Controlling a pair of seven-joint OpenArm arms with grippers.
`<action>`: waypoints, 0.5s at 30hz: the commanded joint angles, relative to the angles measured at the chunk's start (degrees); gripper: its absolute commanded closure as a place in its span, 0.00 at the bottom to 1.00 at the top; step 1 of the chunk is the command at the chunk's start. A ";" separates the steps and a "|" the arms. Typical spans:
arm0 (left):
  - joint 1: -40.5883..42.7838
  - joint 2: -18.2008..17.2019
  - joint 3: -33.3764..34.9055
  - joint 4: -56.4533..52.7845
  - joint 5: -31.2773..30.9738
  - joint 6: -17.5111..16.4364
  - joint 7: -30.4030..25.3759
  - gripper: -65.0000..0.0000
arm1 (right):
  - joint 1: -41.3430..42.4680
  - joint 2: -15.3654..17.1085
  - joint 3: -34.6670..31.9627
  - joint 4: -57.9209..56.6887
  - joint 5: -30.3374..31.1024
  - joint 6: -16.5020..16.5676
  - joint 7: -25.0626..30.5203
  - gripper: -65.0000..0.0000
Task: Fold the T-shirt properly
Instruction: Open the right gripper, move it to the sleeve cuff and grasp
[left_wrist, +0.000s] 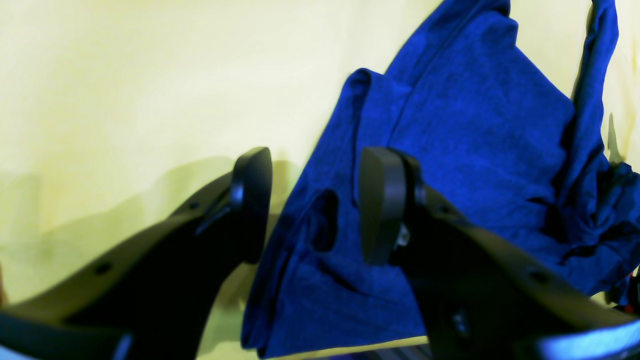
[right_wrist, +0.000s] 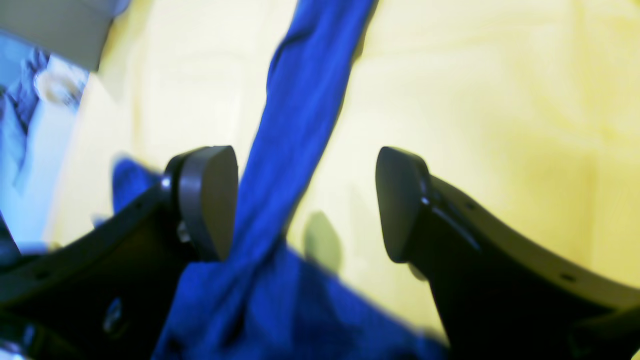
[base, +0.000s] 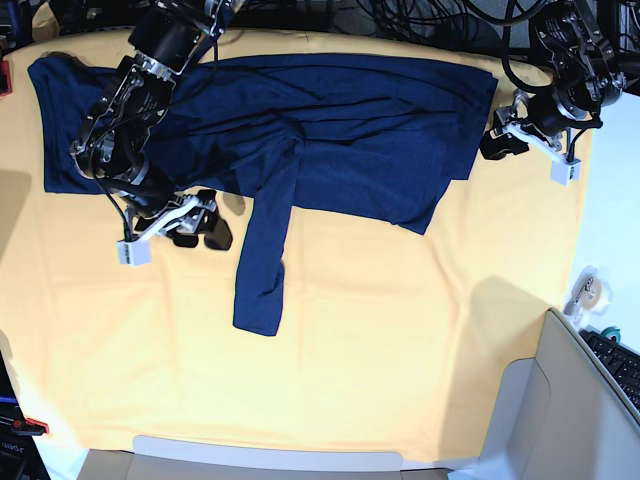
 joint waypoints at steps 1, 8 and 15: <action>-0.28 -0.76 -0.12 0.97 -0.71 -0.27 -0.57 0.57 | 1.38 -0.25 0.15 0.07 2.70 0.49 2.94 0.35; -0.28 -0.85 0.40 0.97 -0.71 -0.27 -0.57 0.57 | 2.43 -0.25 0.24 -7.23 8.59 0.49 12.17 0.35; -0.36 -0.85 2.16 0.97 -0.71 -0.01 -0.57 0.57 | 5.51 -0.25 0.24 -15.67 9.29 -1.48 17.44 0.35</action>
